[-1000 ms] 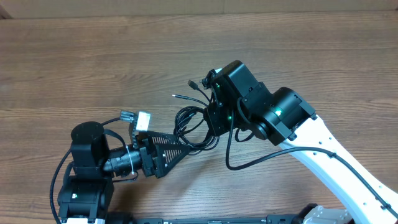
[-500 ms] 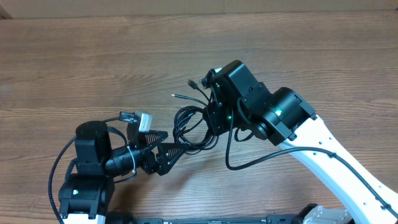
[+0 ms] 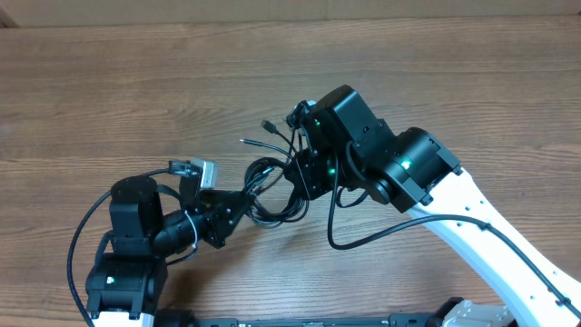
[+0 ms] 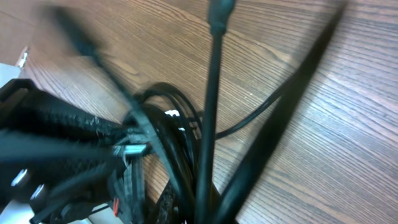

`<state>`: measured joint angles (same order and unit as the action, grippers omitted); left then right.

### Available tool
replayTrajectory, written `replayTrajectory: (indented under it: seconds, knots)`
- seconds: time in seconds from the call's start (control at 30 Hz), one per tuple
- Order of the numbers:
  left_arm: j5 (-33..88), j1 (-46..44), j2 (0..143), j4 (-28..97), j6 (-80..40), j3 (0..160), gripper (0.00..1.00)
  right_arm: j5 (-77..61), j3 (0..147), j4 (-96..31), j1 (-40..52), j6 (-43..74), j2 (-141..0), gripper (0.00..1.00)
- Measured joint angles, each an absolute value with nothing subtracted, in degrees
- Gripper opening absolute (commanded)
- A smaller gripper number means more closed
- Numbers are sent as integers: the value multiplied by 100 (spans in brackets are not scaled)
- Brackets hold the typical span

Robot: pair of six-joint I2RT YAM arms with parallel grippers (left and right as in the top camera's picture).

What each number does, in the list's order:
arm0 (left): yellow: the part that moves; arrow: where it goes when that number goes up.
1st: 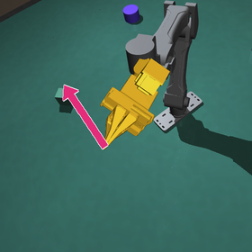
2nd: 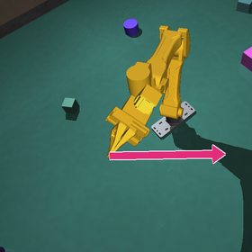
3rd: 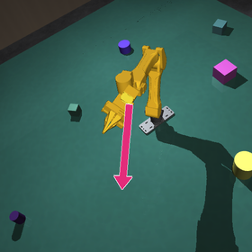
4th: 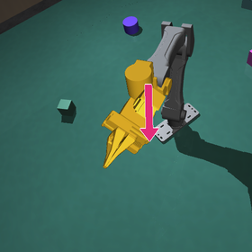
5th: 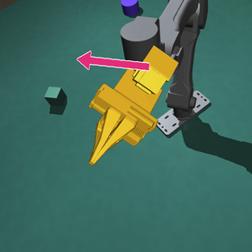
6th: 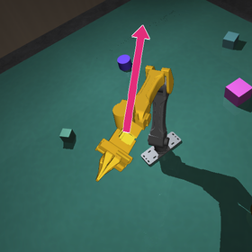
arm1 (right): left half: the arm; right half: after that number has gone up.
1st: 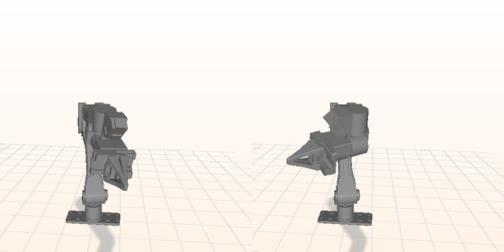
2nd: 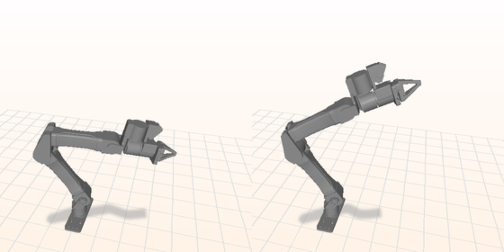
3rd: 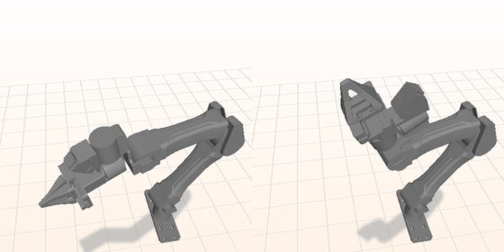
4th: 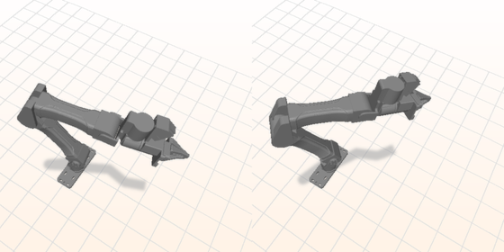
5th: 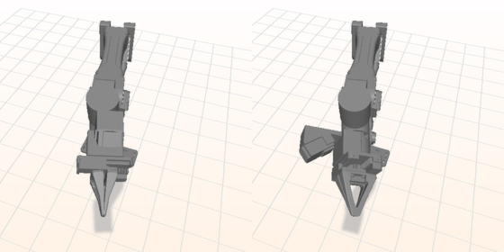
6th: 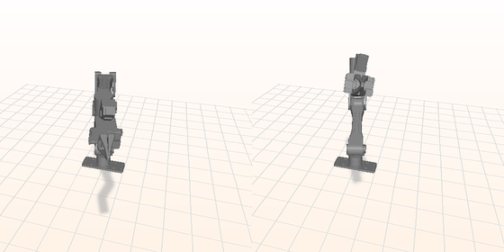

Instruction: Untangle cables

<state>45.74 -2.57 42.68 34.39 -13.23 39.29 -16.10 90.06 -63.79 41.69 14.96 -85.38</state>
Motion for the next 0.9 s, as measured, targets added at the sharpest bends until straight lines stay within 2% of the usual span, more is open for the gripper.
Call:
replayTrajectory:
  seconds: [0.3,0.9]
  knots:
    - [4501,-257,4265,3409,-1463,3929,4,-1610,9006,-6357,4171,1496,-8541,5]
    - [4917,-261,4294,3044,-1638,3981,4,-574,9004,-6460,4215,1496,-8621,4]
